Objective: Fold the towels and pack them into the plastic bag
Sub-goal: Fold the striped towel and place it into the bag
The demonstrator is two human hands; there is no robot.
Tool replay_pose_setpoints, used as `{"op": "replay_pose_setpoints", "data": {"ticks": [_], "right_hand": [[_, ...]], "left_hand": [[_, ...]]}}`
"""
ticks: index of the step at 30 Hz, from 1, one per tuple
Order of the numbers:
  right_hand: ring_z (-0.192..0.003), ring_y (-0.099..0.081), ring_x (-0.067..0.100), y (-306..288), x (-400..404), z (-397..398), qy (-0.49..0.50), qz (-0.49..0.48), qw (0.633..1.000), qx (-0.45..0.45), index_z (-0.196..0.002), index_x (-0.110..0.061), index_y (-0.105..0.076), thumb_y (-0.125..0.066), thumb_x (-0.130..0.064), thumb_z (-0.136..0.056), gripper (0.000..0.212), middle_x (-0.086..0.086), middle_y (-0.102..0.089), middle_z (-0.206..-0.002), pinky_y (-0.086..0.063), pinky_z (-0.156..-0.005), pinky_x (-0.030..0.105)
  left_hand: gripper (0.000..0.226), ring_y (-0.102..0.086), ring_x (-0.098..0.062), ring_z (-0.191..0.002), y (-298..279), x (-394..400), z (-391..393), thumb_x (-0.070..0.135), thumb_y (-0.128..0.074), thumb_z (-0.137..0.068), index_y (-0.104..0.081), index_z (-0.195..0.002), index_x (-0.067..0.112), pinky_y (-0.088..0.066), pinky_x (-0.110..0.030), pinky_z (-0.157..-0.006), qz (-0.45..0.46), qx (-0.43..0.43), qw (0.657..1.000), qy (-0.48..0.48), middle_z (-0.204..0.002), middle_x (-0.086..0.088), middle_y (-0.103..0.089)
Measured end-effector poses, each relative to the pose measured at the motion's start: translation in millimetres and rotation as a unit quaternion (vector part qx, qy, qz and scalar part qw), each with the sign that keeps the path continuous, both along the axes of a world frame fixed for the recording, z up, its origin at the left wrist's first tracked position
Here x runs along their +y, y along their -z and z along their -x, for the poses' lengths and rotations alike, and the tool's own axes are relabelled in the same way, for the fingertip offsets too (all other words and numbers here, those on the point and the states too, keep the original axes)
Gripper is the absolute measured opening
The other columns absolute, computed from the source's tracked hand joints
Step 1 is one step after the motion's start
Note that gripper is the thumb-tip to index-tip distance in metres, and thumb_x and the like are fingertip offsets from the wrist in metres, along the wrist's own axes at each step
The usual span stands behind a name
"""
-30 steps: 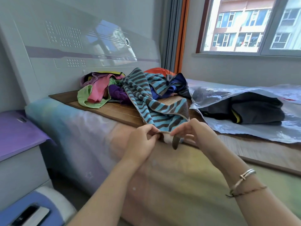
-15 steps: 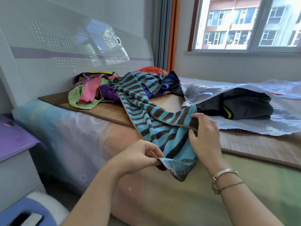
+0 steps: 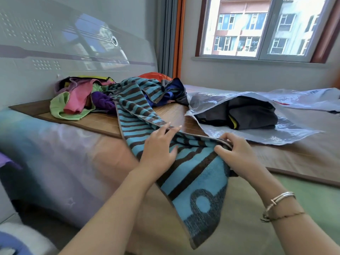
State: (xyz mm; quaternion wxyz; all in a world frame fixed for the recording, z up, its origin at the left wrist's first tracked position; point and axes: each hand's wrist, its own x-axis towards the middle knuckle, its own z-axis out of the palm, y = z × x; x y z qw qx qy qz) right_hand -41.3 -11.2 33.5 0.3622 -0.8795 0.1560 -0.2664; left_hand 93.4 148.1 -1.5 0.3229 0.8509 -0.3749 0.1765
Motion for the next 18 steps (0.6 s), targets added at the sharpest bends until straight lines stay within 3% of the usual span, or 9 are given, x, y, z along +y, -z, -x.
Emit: {"op": "replay_pose_setpoints", "data": {"ticks": [3, 7, 12, 15, 18], "right_hand": [[-0.066, -0.053, 0.018, -3, -20, 30, 0.031, 0.044, 0.999, 0.006, -0.077, -0.016, -0.057, -0.061, -0.019, -0.082, 0.007, 0.003, -0.060, -0.071, -0.038, -0.059, 0.031], [-0.066, -0.053, 0.019, 7, -42, 65, 0.102, 0.104, 0.989, 0.022, -0.070, -0.017, -0.052, -0.064, -0.020, -0.079, 0.015, 0.001, -0.057, -0.066, -0.039, -0.058, 0.034], [-0.068, -0.055, 0.011, 23, -45, 80, 0.123, 0.116, 0.985, 0.039, -0.074, -0.024, -0.050, -0.063, -0.022, -0.079, 0.014, -0.005, -0.057, -0.069, -0.044, -0.059, 0.034], [-0.070, -0.053, 0.008, 21, -43, 80, 0.128, 0.105, 0.985, 0.042, -0.076, -0.025, -0.051, -0.063, -0.022, -0.081, 0.013, -0.007, -0.055, -0.072, -0.044, -0.061, 0.032], [-0.065, -0.051, 0.015, 15, -46, 78, 0.140, 0.018, 0.990, 0.003, -0.077, -0.013, -0.056, -0.062, -0.021, -0.084, 0.012, -0.004, -0.053, -0.069, -0.041, -0.060, 0.032]], "left_hand": [[0.039, -0.026, -0.024, -0.142, 1, -14, -1, 0.028, -0.060, -0.089, -0.057, -0.127, 0.038, -0.020, -0.045, -0.116, -0.049, -0.038, 0.998, -0.012, -0.153, 0.007, -0.034], [0.028, -0.025, -0.024, -0.142, 4, -28, -7, 0.040, -0.058, -0.091, -0.061, -0.119, 0.034, -0.014, -0.046, -0.117, -0.087, -0.033, 0.994, -0.055, -0.148, 0.008, -0.041], [0.007, -0.054, -0.019, -0.111, 4, -44, -3, 0.029, -0.058, -0.092, -0.064, -0.093, 0.025, -0.023, -0.046, -0.113, -0.023, -0.061, 0.996, -0.053, -0.102, 0.003, -0.065], [0.007, -0.056, -0.018, -0.105, 2, -54, 5, 0.022, -0.056, -0.092, -0.061, -0.096, 0.024, -0.024, -0.044, -0.112, -0.023, -0.080, 0.996, -0.023, -0.099, 0.004, -0.064], [0.029, -0.052, -0.019, -0.112, -1, -56, 9, 0.013, -0.055, -0.086, -0.054, -0.111, 0.028, -0.027, -0.048, -0.112, -0.056, -0.017, 0.998, 0.004, -0.114, 0.005, -0.060]]}}
